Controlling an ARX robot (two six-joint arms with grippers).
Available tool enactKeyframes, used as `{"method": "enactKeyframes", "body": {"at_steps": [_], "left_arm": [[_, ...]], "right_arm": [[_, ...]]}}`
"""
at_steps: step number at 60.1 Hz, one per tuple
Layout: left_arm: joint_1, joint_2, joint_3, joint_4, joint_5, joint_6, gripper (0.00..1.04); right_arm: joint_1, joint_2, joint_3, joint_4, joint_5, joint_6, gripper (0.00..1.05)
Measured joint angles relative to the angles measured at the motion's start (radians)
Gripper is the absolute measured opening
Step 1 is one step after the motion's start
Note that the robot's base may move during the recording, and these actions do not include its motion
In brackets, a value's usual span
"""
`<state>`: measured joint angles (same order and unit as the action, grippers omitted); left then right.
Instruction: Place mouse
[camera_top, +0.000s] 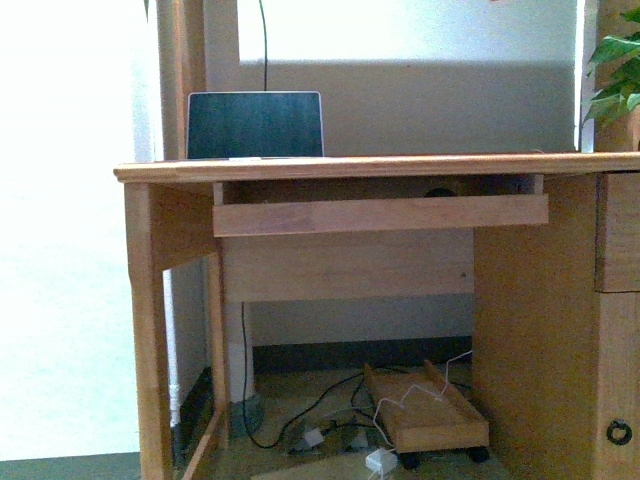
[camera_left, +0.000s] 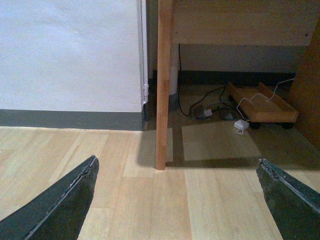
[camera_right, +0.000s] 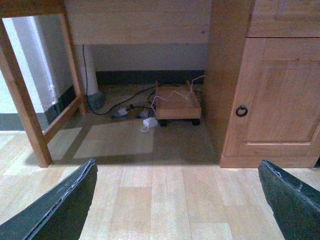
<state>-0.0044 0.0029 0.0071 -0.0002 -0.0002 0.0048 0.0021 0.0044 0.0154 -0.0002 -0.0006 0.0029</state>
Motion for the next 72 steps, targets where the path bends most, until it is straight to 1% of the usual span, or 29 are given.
{"method": "enactKeyframes", "body": {"at_steps": [72], "left_arm": [[0.0,0.0,0.0,0.0,0.0,0.0,0.97]], "right_arm": [[0.0,0.0,0.0,0.0,0.0,0.0,0.97]]}}
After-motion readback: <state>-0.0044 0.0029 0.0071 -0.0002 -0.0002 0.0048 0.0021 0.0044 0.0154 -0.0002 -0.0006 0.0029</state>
